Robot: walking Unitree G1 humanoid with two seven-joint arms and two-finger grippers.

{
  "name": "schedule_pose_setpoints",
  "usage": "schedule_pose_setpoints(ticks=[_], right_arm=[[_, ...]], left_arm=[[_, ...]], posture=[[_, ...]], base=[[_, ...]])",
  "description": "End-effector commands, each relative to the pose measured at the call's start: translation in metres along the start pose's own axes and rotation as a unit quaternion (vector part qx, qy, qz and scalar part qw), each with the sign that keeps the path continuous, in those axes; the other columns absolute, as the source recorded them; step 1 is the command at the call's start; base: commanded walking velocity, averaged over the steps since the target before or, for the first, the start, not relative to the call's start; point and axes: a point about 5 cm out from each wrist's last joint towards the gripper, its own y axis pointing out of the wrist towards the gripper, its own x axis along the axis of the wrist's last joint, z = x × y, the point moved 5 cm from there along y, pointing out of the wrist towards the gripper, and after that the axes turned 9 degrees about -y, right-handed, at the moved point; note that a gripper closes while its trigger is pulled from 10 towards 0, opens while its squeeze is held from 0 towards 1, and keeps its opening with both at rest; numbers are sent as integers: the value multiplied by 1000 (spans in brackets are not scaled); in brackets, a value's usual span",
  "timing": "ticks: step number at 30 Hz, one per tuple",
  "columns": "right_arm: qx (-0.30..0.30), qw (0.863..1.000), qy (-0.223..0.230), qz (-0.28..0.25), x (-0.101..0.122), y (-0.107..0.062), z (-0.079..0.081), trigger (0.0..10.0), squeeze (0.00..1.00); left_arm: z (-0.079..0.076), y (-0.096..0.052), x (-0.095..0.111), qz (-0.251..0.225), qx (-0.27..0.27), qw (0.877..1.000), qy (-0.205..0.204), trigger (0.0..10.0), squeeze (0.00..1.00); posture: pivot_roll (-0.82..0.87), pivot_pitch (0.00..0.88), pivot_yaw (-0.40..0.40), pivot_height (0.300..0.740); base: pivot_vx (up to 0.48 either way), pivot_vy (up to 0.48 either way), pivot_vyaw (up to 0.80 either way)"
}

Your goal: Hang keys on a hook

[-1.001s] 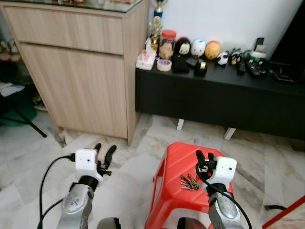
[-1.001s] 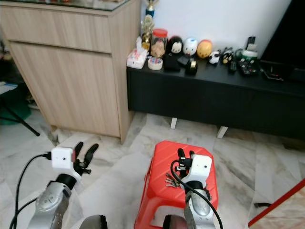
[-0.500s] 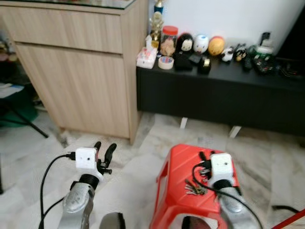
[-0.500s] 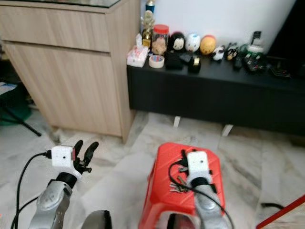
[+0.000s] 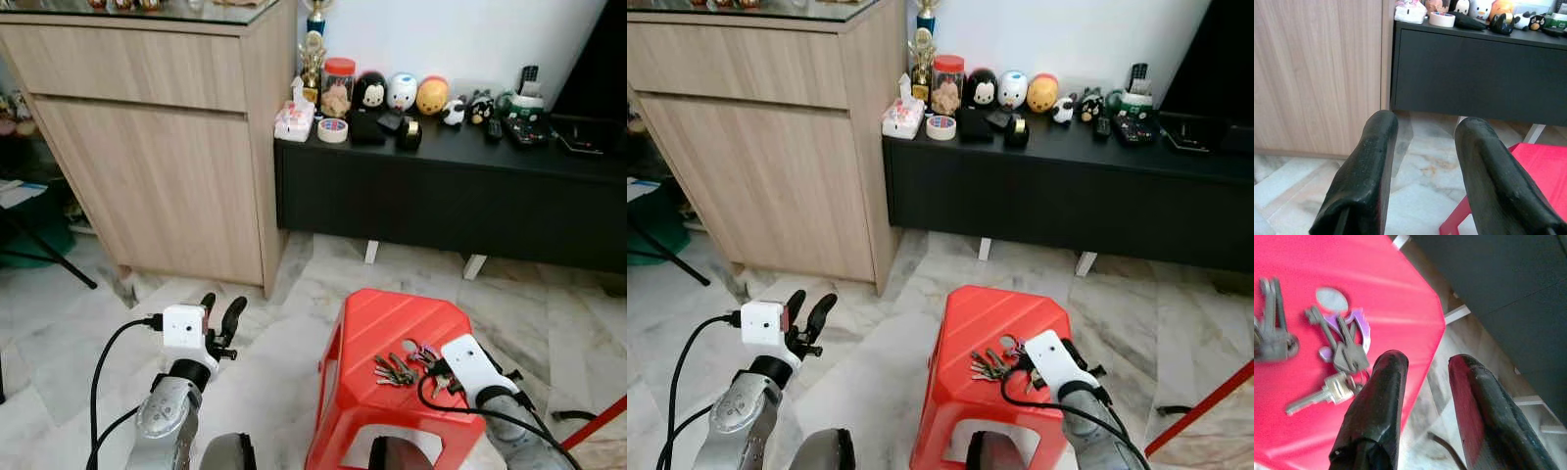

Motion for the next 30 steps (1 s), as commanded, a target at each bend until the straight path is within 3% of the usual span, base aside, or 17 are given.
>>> schedule_pose_setpoints(ticks=[1, 8, 14, 20, 23, 30], right_arm=[[30, 999, -36, 14, -5, 2, -3, 10000, 0], [101, 992, -75, 14, -10, -1, 5, 10000, 0], [136, 990, -39, -1, -2, -5, 10, 10000, 0], [135, 986, -97, 29, -16, -4, -5, 10000, 0], [175, 979, -92, 41, -23, -8, 7, 10000, 0], [177, 981, -67, 47, -20, -8, 7, 10000, 0]], left_arm=[[-4, 0, -2, 4, -7, 1000, 1, 10000, 0], [-2, 1, 0, 3, -4, 1000, 3, 10000, 0], [-2, -1, -1, 4, -3, 1000, 3, 10000, 0], [-2, 0, 0, 4, -4, 1000, 4, 10000, 0], [-2, 0, -1, 5, -5, 1000, 4, 10000, 0], [-2, 0, 0, 5, -5, 1000, 4, 10000, 0]], posture=[[37, 5, -76, 608], [36, 16, -76, 608], [34, 24, -72, 608], [33, 25, -72, 608], [31, 25, -72, 608], [36, 30, -71, 608]], base=[[0, 0, 0], [0, 0, 0], [0, 0, 0], [0, 0, 0], [0, 0, 0], [0, 0, 0]])
